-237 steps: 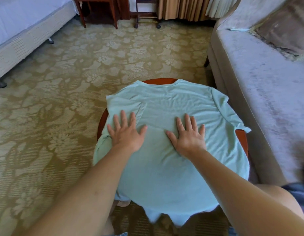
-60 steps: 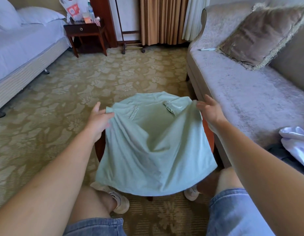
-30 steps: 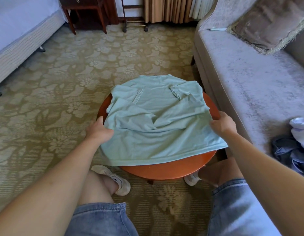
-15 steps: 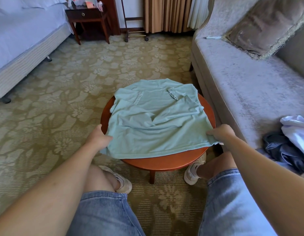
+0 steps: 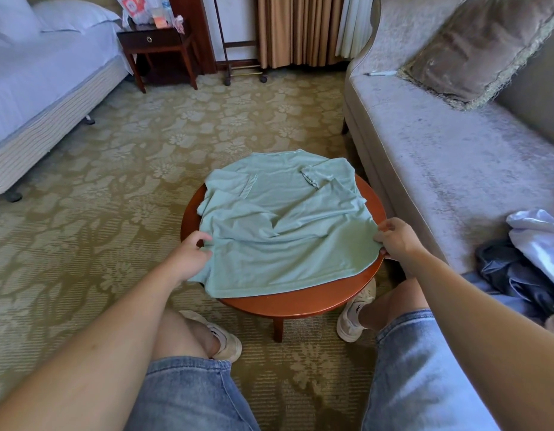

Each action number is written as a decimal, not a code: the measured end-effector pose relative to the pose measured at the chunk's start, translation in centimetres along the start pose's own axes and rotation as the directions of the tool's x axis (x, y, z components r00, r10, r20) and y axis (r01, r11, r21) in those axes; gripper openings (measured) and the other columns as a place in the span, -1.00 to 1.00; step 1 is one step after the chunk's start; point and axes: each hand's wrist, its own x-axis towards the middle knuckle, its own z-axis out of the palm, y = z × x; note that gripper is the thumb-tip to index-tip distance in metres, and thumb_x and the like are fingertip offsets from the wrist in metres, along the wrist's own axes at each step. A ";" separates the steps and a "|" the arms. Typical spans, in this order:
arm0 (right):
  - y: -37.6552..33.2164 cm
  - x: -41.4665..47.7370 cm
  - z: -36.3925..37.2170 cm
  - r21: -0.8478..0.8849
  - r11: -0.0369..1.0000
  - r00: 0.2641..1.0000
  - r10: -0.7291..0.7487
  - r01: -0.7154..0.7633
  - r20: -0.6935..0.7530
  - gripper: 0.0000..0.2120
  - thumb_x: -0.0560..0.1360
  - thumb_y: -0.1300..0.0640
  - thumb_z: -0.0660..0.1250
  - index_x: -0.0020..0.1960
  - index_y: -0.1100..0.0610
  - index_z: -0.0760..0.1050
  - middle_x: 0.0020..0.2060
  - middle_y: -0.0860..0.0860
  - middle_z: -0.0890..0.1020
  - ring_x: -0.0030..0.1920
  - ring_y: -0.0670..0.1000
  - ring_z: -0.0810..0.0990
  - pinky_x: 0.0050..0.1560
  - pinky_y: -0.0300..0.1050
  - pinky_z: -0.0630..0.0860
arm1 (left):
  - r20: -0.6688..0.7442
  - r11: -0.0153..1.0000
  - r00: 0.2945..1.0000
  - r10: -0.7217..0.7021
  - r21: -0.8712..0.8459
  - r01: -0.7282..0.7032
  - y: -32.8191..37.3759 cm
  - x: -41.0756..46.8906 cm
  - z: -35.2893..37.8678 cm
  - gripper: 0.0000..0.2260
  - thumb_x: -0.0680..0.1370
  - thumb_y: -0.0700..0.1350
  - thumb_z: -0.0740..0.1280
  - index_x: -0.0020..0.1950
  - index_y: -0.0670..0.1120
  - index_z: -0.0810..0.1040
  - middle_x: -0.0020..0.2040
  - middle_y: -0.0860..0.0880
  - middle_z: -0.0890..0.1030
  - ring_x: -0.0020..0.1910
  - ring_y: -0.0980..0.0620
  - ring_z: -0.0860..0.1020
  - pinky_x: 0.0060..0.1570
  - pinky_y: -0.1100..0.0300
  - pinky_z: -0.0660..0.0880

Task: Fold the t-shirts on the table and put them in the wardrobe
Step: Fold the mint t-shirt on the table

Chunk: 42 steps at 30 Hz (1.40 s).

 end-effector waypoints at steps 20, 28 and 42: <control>-2.2 -2.8 0.8 0.164 0.984 0.985 0.046 -0.074 0.167 -0.81 0.54 0.46 0.22 -0.05 0.31 0.59 -0.15 0.17 0.55 -0.31 0.03 0.53 -0.45 -0.30 0.56 | 0.194 0.948 0.980 -0.036 -0.303 0.095 1.6 -3.1 -2.3 -0.90 0.54 -0.33 0.36 -0.03 -0.17 0.63 -0.03 -0.13 0.62 -0.13 0.02 0.55 -0.24 0.24 0.50; -5.0 -5.7 0.2 0.427 0.904 0.972 -0.083 -0.020 0.221 -0.56 0.45 0.59 -0.01 0.09 0.32 0.54 0.08 0.24 0.52 -0.17 0.11 0.60 -0.28 -0.24 0.63 | 0.067 0.760 0.996 0.057 -0.649 0.000 4.8 -5.0 -3.4 -0.87 0.51 -0.21 0.43 0.05 -0.18 0.62 -0.11 -0.08 0.62 -0.31 0.10 0.48 -0.47 0.36 0.41; -5.5 -5.4 0.2 0.402 0.903 0.968 -0.216 0.149 0.127 -0.66 0.43 0.59 0.22 -0.13 0.21 0.60 -0.18 0.10 0.61 -0.19 0.02 0.57 -0.13 -0.24 0.60 | 0.101 0.704 0.977 0.186 -0.707 -0.061 7.2 -5.0 -2.0 -0.62 0.48 -0.50 0.30 0.25 -0.22 0.54 0.19 -0.23 0.50 0.06 -0.05 0.59 0.03 0.15 0.55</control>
